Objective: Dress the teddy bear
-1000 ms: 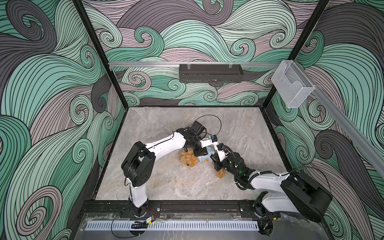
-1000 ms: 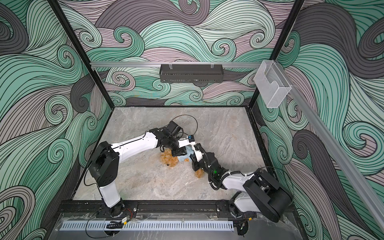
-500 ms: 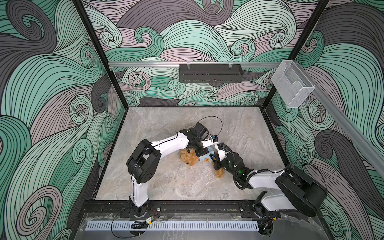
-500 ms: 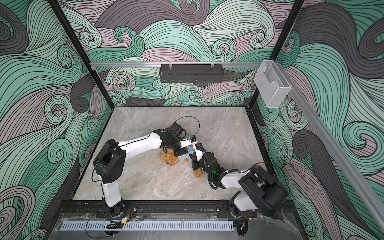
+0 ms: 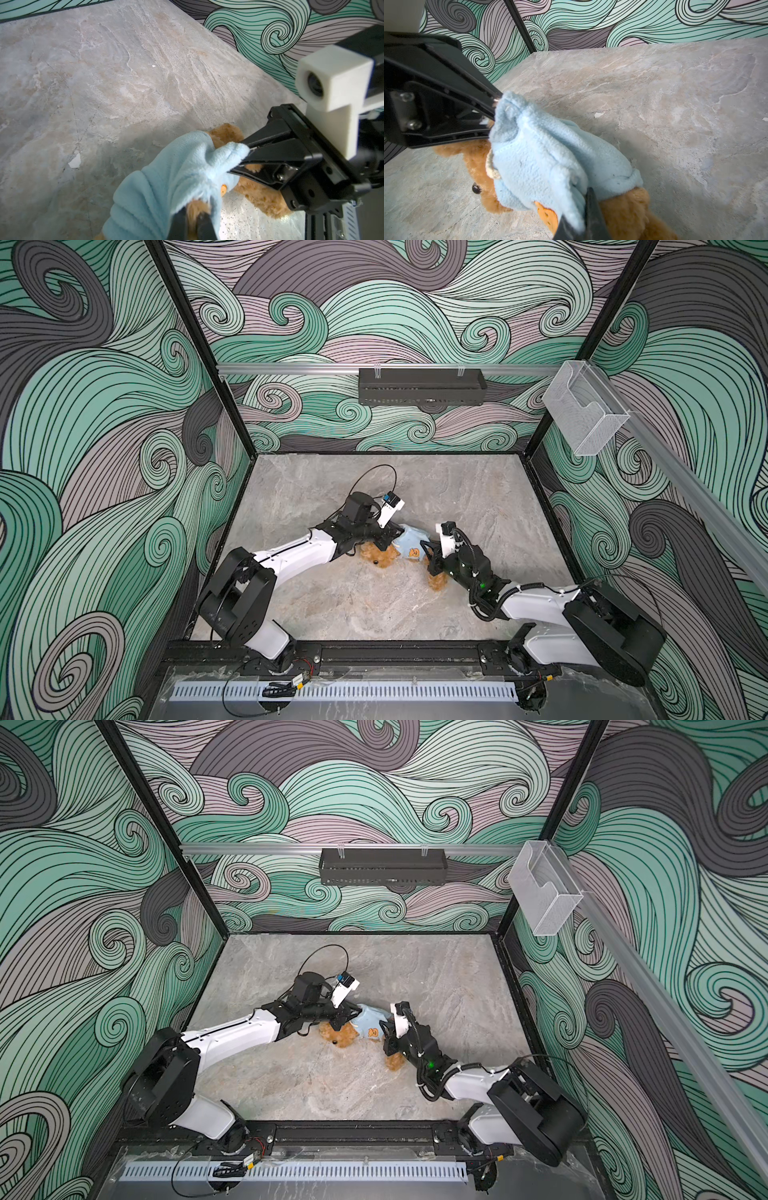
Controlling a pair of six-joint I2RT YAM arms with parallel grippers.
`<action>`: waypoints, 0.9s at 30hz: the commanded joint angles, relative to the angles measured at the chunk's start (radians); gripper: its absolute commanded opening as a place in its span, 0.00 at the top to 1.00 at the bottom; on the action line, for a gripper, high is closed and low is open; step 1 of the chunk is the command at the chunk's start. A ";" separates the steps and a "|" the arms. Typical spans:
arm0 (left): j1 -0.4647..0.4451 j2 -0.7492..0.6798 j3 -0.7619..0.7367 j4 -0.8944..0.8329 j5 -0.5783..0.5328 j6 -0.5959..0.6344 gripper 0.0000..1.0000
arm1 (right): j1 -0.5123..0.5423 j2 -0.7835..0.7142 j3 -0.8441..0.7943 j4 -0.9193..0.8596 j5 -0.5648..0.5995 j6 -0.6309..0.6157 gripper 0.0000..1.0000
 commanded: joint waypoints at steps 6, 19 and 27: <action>0.096 -0.083 -0.108 0.175 -0.045 -0.163 1.00 | -0.017 0.039 -0.006 -0.279 0.166 0.106 1.00; 0.100 -0.126 -0.171 0.401 0.158 -0.260 1.00 | -0.042 0.128 0.095 -0.396 0.116 0.082 1.00; 0.103 -0.120 -0.197 0.544 0.229 -0.326 1.00 | -0.057 0.175 0.141 -0.460 0.081 0.078 1.00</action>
